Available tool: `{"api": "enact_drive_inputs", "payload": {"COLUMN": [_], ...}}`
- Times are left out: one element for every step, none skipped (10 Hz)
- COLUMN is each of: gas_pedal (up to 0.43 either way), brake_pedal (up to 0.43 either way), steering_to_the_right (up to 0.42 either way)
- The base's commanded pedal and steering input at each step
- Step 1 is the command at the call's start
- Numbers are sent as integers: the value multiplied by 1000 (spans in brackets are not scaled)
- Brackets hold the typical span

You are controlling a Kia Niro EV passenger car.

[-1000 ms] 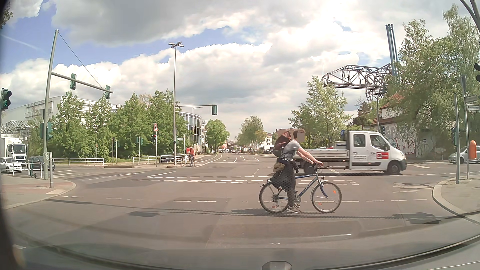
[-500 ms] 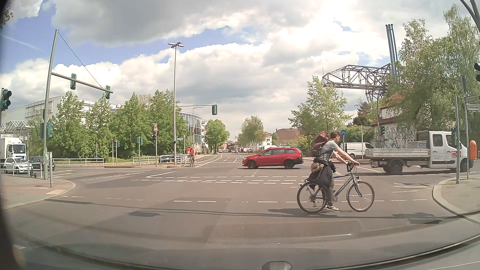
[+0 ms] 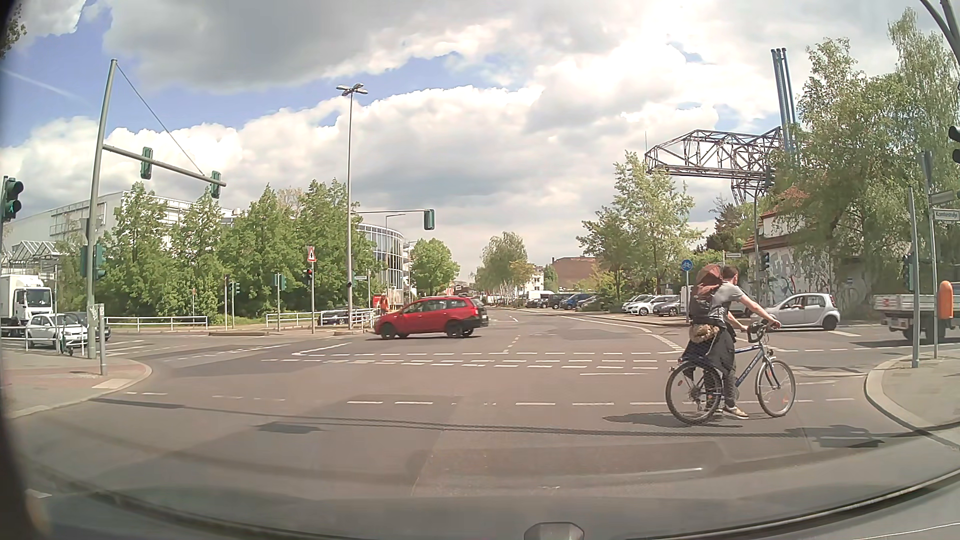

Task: Follow the waypoints while adhering to traffic rules and regulations

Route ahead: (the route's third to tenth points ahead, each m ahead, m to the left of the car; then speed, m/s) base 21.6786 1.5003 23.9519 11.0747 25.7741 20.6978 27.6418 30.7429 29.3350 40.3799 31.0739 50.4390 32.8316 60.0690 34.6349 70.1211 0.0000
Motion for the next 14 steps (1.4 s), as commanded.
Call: {"api": "enact_drive_inputs", "payload": {"gas_pedal": [0, 0, 0, 0, 0, 0, 0, 0, 0, 0, 0, 0, 0, 0], "brake_pedal": [311, 311, 311, 317, 317, 317, 317, 317, 317, 317, 317, 317, 317, 317], "steering_to_the_right": [-7, -8, -7, -7, -7, -7, -7, -5, -5, -4, -4, -4, -4, -2]}}
